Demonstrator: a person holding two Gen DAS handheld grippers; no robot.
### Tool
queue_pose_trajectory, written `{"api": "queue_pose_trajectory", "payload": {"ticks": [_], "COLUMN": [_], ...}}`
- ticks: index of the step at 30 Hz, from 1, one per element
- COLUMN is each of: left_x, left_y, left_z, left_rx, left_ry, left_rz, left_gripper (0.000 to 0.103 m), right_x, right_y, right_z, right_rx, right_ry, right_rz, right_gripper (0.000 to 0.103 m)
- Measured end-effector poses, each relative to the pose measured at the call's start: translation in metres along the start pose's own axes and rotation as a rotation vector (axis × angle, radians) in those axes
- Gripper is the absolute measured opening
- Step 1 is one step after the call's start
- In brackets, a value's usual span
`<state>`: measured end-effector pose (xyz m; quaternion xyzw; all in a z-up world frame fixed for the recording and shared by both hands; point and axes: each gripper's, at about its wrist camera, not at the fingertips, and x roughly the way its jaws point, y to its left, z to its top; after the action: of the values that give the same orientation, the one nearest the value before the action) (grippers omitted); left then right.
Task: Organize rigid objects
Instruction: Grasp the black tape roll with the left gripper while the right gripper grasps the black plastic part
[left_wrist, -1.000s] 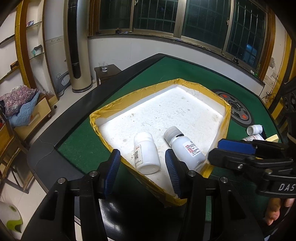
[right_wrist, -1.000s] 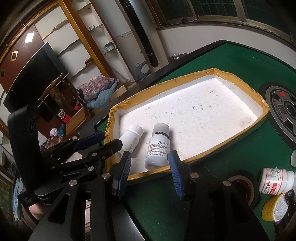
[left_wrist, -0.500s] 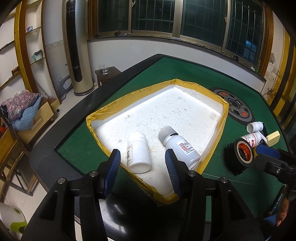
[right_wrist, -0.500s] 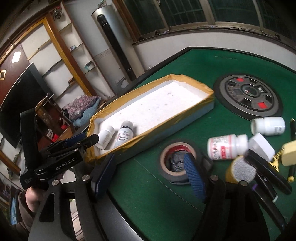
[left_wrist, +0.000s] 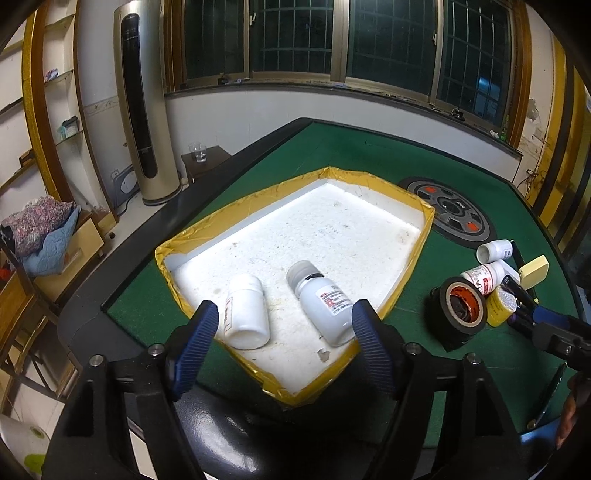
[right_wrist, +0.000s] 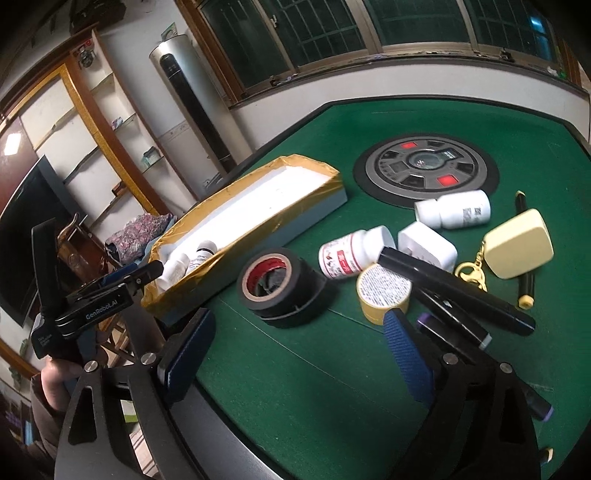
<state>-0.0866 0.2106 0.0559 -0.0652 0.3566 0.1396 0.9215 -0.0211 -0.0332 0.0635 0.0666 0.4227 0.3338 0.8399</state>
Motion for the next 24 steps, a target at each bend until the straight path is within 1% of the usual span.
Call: {"api": "queue_pose_trajectory", "payload": {"ticks": [6, 10, 18, 24], "left_x": [-0.001, 0.000, -0.004, -0.004], "left_y": [-0.014, -0.025, -0.049, -0.071], "left_z": [0.000, -0.001, -0.002, -0.006], "left_rx": [0.036, 0.065, 0.121, 0.160], "left_ry": [0.010, 0.017, 0.020, 0.034], "left_rz": [-0.006, -0.015, -0.053, -0.093], "left_gripper": [0.075, 0.075, 0.075, 0.075], "right_x": [-0.004, -0.012, -0.023, -0.029], "right_y": [-0.014, -0.019, -0.034, -0.041], "right_z": [-0.007, -0.011, -0.019, -0.023], "right_rx": [0.035, 0.037, 0.061, 0.076], "right_ry": [-0.001, -0.020, -0.035, -0.040], "right_rz": [-0.004, -0.042, -0.102, -0.124], "right_gripper": [0.090, 0.090, 0.090, 0.090]}}
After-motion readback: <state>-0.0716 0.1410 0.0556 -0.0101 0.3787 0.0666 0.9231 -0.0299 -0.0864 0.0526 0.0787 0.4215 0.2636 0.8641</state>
